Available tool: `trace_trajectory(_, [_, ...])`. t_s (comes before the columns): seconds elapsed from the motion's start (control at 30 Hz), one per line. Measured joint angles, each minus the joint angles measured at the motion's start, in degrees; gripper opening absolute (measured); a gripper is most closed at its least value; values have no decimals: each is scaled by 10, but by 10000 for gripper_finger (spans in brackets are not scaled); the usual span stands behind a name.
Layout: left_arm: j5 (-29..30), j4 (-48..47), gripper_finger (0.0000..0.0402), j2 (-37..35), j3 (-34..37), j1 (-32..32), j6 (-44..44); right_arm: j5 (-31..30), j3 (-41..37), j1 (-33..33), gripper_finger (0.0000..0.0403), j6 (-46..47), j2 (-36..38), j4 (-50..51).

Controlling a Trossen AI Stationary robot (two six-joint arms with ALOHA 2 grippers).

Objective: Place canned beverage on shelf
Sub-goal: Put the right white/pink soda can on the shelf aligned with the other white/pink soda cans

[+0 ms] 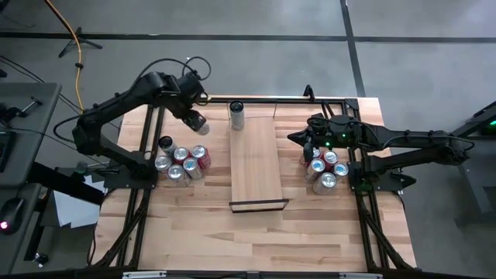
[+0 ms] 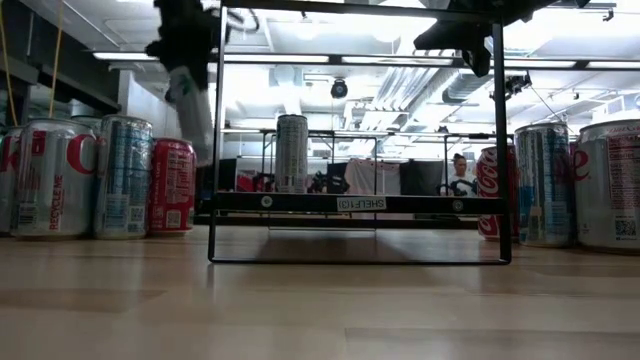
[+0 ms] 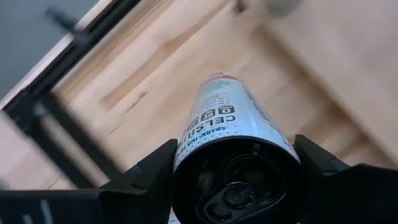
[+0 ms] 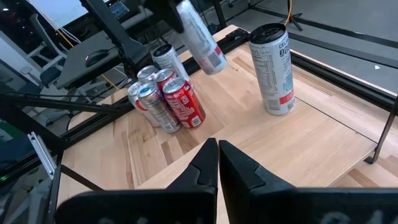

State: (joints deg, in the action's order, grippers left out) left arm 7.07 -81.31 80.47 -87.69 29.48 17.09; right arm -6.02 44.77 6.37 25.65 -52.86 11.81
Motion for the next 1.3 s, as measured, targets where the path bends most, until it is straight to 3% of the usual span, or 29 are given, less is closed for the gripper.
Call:
trace_trajectory(0.13, [-46,6,185,4,-44,-44,3,0,0,0,0,0,0,0])
trace_trajectory(0.27, [-53,13,185,40,-95,-101,14,0,0,0,0,0,0,0])
trace_trajectory(0.47, [-52,12,185,161,-228,-167,-16,0,0,0,0,0,0,0])
trace_trajectory(0.67, [-38,-49,185,282,-331,-187,-64,0,0,0,0,0,0,0])
trace_trajectory(1.13, [-14,-73,185,384,-348,-186,-118,3,0,0,0,0,0,0])
trace_trajectory(1.3, [-15,-72,215,389,-348,-187,-140,3,0,0,0,0,0,0])
